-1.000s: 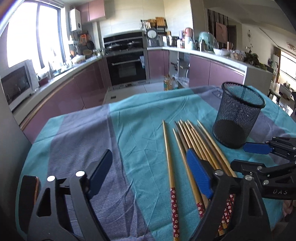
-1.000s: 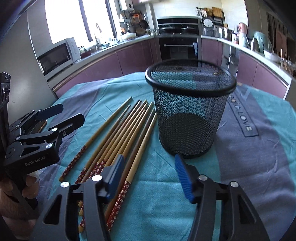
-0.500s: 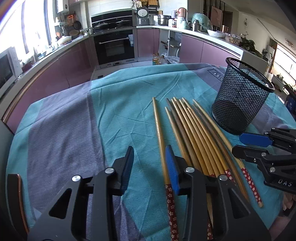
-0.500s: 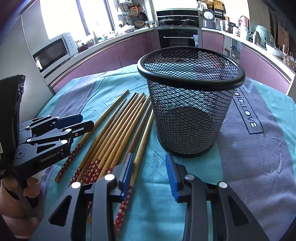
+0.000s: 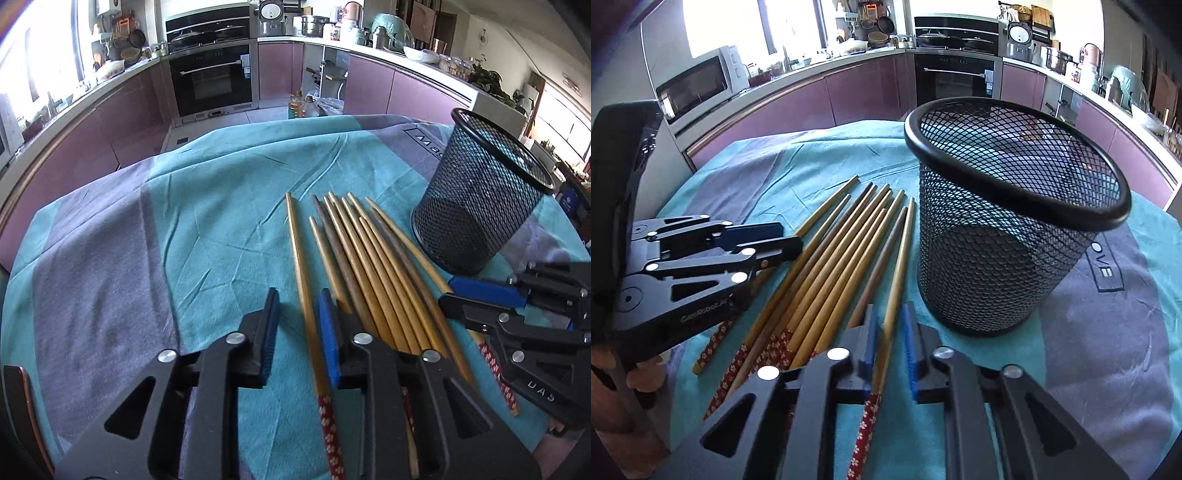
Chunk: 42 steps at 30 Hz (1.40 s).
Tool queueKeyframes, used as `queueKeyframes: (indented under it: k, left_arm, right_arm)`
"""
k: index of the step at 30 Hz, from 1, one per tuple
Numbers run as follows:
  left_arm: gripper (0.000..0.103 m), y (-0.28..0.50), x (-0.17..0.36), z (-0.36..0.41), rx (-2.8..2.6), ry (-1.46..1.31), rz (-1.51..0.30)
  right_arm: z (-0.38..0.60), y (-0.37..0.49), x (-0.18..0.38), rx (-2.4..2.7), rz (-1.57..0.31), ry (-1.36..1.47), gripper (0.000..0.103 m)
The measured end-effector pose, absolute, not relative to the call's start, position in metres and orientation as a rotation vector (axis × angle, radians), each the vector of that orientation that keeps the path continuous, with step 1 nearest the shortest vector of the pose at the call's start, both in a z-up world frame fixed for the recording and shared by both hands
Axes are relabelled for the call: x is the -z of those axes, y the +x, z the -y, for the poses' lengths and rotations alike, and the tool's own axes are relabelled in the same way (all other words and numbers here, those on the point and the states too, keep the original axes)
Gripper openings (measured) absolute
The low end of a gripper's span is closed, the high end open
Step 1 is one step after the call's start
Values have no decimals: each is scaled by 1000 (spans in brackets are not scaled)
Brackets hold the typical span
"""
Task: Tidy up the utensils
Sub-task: 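Lower the right gripper onto one chopstick in the row, then grasp the chopstick with the right gripper and lift it upright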
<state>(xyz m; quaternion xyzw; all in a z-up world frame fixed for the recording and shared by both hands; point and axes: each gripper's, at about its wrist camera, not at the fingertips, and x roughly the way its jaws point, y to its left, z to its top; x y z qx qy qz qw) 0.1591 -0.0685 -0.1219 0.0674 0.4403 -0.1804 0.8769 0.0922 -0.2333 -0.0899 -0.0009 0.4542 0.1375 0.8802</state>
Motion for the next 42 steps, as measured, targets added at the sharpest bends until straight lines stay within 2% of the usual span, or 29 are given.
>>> queueKeyframes:
  k: [1, 13, 34, 42]
  left_arm:
    - [9, 160, 122, 69, 378, 132, -923]
    - [8, 141, 95, 54, 414, 36, -871]
    - [7, 90, -54, 36, 649, -164, -591]
    - [7, 98, -110, 66, 692, -206, -469]
  right_arm:
    - [235, 92, 90, -289, -947, 7, 7]
    - [250, 72, 64, -378, -867, 66, 6]
    - [301, 47, -45, -488, -534, 153, 6]
    - [321, 69, -73, -395, -413, 134, 6]
